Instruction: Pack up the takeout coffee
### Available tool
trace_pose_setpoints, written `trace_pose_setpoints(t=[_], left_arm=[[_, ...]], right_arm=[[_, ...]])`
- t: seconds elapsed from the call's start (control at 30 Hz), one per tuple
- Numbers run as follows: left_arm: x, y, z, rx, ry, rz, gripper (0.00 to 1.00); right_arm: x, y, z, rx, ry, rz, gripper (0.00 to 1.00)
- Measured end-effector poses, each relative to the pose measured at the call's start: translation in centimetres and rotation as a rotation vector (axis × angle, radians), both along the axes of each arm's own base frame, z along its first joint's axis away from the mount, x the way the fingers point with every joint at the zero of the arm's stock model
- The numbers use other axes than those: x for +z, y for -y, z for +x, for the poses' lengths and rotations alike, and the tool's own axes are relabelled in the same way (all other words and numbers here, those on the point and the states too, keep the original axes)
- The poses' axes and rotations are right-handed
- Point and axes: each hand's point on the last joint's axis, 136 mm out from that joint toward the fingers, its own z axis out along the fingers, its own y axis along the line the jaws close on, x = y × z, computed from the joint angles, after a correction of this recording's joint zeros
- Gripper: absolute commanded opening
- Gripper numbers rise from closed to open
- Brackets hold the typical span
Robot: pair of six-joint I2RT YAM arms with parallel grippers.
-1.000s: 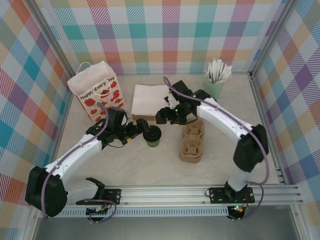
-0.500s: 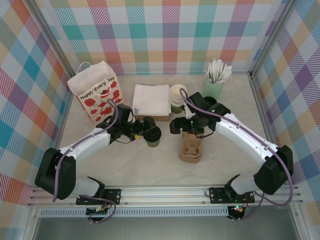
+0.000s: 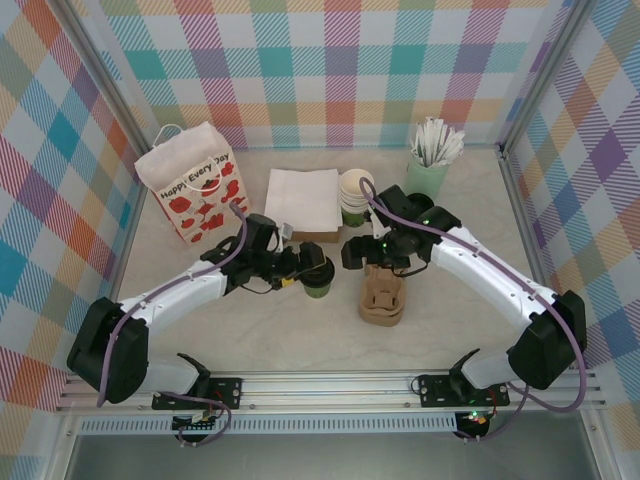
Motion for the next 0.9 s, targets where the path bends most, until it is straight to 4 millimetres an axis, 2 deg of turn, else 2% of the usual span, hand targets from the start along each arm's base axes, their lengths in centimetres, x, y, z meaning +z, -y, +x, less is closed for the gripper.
trace_pose_setpoints(t=[0.17,0.3,0.4,0.53,0.7,0.8,0.9], left_arm=[[0.1,1.7,-1.3,-0.038,-0.007,-0.016,1.0],[0.0,2.1,-1.5,-0.031,-0.012,-0.011,1.0],[-0.2,1.5,-1.1,0.001,0.0,0.019,1.0],[0.4,-0.3,-0.7,0.057,0.008,0.046,1.0],[1.3,-2.8,1.0,0.123,0.011,0.064,0.99],[1.9,-2.4,1.7,0.101,0.021,0.064,0.96],[1.4,-1.9,2.2,0.08,0.011,0.07,0.91]], right_arm=[[-0.1,0.0,0.0,0.0,-0.005,-0.001,0.84],[-0.3,-0.2,-0.1,0.0,-0.017,0.002,0.79],[-0.7,-0.4,-0.3,0.0,-0.041,0.005,0.75],[-1.3,-1.1,-0.6,0.008,-0.095,0.021,0.68],[-2.1,-2.6,-0.4,0.027,-0.161,0.05,0.66],[-2.7,-3.1,-0.5,0.026,-0.196,0.062,0.64],[-3.3,-3.6,-0.5,0.024,-0.228,0.07,0.63]])
